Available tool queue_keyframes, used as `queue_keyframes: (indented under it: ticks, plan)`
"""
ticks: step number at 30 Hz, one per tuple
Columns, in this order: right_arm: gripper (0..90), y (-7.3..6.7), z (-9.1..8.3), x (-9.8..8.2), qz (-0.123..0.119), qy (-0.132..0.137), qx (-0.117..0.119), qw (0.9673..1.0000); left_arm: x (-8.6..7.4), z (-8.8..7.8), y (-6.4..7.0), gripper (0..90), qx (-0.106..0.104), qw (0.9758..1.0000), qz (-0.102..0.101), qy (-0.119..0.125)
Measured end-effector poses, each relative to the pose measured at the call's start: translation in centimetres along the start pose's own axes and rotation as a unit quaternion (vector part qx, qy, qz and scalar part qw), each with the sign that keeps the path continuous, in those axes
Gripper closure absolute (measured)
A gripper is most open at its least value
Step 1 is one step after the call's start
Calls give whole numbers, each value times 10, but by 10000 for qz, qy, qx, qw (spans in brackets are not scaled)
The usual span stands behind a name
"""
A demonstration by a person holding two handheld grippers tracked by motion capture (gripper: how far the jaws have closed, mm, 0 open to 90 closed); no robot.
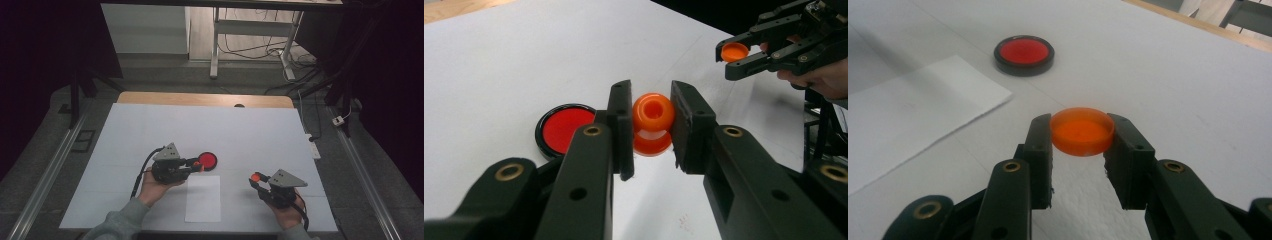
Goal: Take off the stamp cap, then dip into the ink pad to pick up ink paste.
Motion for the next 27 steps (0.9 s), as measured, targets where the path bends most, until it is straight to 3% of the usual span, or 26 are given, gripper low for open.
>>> queue_keyframes:
  ticks: [15, 27]
  plan:
    - [647, 19, -11, -8, -37, 10, -61, 10000, 0, -4, -1, 723, 129, 9999, 65, 11]
    - [647, 20, -8, -8, -33, -35, -18, 10000, 1, -5, -2, 724, 208, 9997, 137, 7]
Point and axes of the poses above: each handheld gripper's, and its own axes: z roughly forward along the jaws, x roughly out of its top, y roughly to its right, the point moved 7 cm from there along z, roughly forward along the jaws, and after that the axes turned 5 degrees about -y, right-handed, at the moved point
